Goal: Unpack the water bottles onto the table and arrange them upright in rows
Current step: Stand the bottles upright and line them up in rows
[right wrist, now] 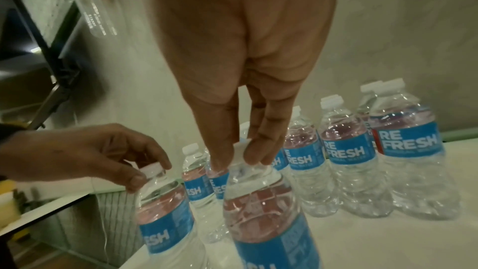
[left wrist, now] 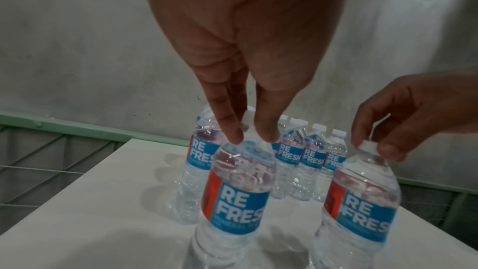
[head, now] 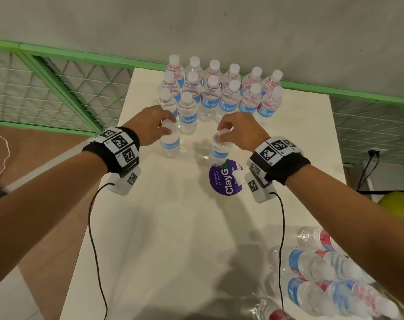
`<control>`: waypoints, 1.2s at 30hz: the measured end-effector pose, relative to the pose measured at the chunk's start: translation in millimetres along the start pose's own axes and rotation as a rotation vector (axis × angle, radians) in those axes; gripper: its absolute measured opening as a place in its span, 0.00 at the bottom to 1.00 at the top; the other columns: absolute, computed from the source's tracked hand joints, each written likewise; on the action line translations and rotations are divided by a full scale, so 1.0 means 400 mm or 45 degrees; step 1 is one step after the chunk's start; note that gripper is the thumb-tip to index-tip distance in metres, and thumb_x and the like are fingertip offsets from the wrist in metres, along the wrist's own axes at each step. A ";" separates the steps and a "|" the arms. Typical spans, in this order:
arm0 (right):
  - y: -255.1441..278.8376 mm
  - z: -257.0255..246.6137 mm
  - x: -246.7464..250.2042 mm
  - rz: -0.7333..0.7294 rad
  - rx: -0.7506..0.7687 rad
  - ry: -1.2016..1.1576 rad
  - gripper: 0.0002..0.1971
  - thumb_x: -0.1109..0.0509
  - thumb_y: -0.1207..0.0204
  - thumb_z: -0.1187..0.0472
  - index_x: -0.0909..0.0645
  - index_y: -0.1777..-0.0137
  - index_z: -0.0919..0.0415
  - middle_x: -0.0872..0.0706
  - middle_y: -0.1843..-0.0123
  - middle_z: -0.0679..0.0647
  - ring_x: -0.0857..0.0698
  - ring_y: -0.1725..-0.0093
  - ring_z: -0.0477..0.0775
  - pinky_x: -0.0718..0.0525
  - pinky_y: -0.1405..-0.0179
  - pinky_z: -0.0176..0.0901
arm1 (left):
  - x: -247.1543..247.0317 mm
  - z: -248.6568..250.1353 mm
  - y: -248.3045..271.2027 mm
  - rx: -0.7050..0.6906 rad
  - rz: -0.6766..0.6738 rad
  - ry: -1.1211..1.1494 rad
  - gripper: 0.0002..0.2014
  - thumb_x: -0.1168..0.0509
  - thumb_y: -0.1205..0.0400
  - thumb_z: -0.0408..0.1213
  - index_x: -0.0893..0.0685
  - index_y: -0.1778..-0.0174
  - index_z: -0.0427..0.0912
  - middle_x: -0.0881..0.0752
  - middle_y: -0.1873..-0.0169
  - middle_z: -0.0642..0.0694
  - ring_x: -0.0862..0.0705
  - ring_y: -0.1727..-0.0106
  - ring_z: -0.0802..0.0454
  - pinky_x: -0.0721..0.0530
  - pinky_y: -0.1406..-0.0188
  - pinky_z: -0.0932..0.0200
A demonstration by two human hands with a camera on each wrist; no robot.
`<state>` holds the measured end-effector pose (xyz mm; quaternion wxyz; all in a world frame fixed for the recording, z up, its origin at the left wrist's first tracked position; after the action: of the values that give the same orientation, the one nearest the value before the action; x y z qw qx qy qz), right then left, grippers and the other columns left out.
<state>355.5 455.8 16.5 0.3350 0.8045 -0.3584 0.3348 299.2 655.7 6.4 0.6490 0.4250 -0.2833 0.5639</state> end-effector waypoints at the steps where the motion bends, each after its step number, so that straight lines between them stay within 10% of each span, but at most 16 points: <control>1: -0.002 0.002 0.006 0.024 0.008 -0.031 0.12 0.24 0.31 0.62 0.16 0.48 0.63 0.17 0.50 0.57 0.20 0.53 0.52 0.26 0.57 0.37 | 0.000 0.000 0.000 0.001 -0.004 0.007 0.16 0.31 0.23 0.33 0.19 0.38 0.41 0.21 0.43 0.36 0.21 0.50 0.43 0.25 0.44 0.51; 36: -0.217 -0.032 0.057 0.213 -0.186 -0.058 0.15 0.22 0.33 0.61 0.17 0.46 0.62 0.13 0.49 0.62 0.14 0.54 0.58 0.22 0.56 0.42 | 0.060 -0.037 -0.045 0.016 0.063 0.024 0.18 0.29 0.25 0.33 0.18 0.38 0.38 0.18 0.46 0.36 0.21 0.44 0.39 0.29 0.46 0.57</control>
<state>433.0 502.8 15.2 0.3554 0.7527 -0.4551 0.3162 319.8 680.5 15.6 0.6348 0.4166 -0.2839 0.5856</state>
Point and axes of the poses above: each hand's wrist, its own y-axis away from the middle knuckle, its own x-axis out of the back of the hand, z = x × y, the point moved 8 cm from there along -y, towards the middle knuckle
